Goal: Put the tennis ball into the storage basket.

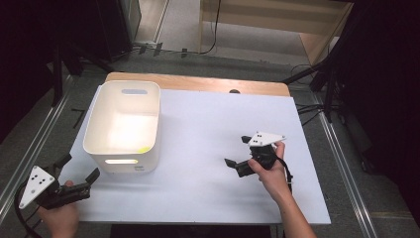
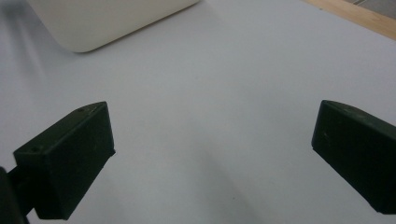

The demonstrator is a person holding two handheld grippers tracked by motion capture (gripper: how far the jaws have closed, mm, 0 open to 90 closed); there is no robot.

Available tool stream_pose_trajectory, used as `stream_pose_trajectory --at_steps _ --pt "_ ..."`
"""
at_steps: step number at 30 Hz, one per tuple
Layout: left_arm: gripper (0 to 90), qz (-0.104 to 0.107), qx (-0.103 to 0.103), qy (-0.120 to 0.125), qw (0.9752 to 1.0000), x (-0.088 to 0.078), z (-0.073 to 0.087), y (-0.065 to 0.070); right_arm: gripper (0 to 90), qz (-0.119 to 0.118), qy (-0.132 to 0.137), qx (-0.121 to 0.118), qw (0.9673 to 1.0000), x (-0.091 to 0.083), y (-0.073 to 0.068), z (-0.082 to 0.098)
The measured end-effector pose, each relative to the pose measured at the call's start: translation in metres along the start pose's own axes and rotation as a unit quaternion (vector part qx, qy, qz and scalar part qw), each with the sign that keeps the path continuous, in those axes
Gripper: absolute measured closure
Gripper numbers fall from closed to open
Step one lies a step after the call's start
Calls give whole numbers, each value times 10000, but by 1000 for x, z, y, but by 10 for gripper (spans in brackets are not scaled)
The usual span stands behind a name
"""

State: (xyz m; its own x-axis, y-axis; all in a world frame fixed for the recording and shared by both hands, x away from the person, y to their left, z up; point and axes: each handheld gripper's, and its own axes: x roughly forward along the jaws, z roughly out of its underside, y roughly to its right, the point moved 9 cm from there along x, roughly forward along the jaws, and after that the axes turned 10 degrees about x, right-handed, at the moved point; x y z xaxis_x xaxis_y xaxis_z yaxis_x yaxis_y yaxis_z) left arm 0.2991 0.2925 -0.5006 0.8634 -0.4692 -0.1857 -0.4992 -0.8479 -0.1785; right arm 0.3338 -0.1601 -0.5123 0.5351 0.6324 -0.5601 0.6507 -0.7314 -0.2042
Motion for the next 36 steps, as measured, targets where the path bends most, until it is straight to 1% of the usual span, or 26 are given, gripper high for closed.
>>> stream_pose_trajectory --at_steps 7,10,15,22,24,29,36 --pt "0 -21 -10 -19 10000 0 0 0 0 72 118 166 9998 -12 10 13" --pt "0 -20 -4 -32 10000 0 0 0 0 69 177 252 9995 -16 13 18" --pt "0 -26 0 -37 10000 0 1 0 0 160 289 286 9990 -27 19 24" --pt "0 -24 13 -58 10000 0 1 0 0 254 406 428 9979 -40 27 37" --pt "0 -22 19 -47 10000 0 1 0 0 281 449 513 9973 -43 29 40" --pt "0 -27 17 -43 10000 0 1 0 0 332 489 563 9967 -48 34 49" --pt "0 -28 23 -40 10000 0 1 0 0 418 586 701 9949 -58 42 58"
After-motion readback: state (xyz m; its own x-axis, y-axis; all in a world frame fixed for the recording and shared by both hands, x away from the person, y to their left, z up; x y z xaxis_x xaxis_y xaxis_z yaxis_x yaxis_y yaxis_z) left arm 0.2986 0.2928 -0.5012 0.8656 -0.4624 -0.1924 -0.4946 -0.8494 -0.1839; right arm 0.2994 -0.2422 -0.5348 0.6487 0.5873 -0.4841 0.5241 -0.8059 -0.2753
